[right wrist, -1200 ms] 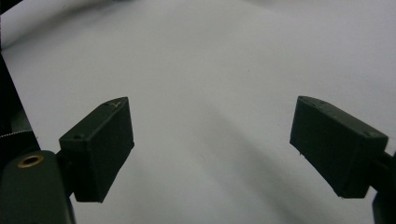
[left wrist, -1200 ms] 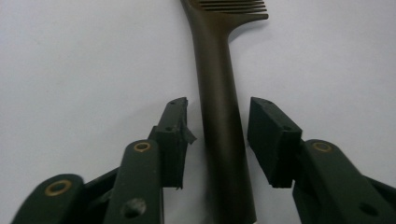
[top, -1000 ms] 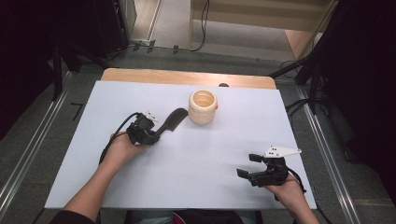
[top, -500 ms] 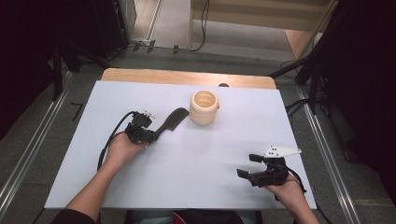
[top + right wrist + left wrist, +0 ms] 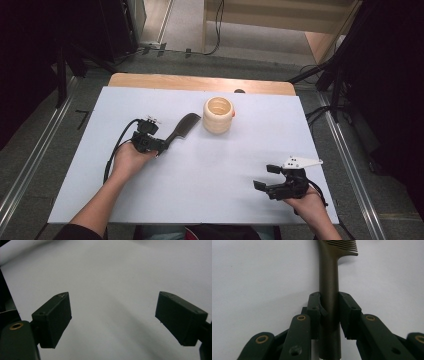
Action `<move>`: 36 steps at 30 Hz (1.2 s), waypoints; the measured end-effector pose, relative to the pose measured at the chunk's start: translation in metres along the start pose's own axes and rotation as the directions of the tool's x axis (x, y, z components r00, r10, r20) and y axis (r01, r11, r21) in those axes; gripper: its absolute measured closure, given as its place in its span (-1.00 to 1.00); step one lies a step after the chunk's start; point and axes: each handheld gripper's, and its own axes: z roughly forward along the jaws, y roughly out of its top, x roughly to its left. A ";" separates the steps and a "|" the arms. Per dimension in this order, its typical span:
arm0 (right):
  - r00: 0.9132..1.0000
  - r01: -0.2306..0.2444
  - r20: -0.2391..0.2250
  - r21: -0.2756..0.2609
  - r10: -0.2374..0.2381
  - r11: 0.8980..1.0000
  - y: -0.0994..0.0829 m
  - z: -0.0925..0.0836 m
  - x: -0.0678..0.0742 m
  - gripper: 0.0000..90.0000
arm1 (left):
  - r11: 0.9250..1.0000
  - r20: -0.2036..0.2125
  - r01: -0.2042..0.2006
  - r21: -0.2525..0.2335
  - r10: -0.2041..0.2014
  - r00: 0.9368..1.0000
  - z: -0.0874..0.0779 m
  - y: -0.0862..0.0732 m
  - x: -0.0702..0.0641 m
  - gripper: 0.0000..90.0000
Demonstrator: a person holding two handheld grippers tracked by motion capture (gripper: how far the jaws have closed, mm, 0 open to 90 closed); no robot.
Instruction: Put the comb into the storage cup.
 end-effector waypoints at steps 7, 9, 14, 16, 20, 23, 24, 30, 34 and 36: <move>1.000 0.005 -0.001 -0.002 -0.005 1.000 0.000 0.000 0.000 -0.74 | 0.997 0.054 0.046 -0.066 -0.042 0.998 -0.014 0.000 0.009 0.62; 1.000 0.005 -0.001 -0.004 -0.005 1.000 0.000 0.000 0.000 -0.74 | 0.994 0.069 0.060 -0.087 -0.054 0.996 -0.018 0.000 0.011 0.62; 1.000 0.007 0.001 -0.006 -0.007 1.000 0.001 0.000 0.000 -0.74 | 0.988 0.089 0.075 -0.135 -0.063 0.994 -0.027 -0.001 0.012 0.62; 1.000 0.010 0.000 -0.012 -0.010 1.000 0.001 0.000 0.001 -0.74 | 0.986 0.097 0.076 -0.147 -0.062 0.993 -0.030 -0.001 0.012 0.62; 1.000 0.008 -0.003 -0.019 -0.008 1.000 0.002 0.000 0.002 -0.74 | 0.981 0.119 0.084 -0.173 -0.064 0.991 -0.034 -0.001 0.010 0.62; 1.000 0.015 -0.008 -0.013 -0.015 1.000 0.003 0.003 0.004 -0.74 | 0.978 0.130 0.089 -0.187 -0.065 0.989 -0.035 -0.001 0.008 0.62; 1.000 0.015 -0.008 -0.013 -0.015 1.000 0.003 0.003 0.004 -0.74 | 0.977 0.135 0.093 -0.193 -0.067 0.989 -0.036 -0.001 0.007 0.62; 1.000 0.022 -0.010 -0.023 -0.022 0.999 0.005 0.005 0.007 -0.74 | 0.968 0.189 0.121 -0.221 -0.079 0.979 -0.038 -0.002 0.005 0.62; 1.000 0.015 -0.011 -0.043 -0.015 0.999 0.008 0.005 0.008 -0.74 | 0.963 0.224 0.143 -0.229 -0.091 0.970 -0.039 -0.004 0.004 0.62; 1.000 0.019 -0.017 -0.051 -0.020 0.999 0.009 0.005 0.009 -0.74 | 0.958 0.238 0.151 -0.245 -0.092 0.967 -0.041 -0.005 0.003 0.62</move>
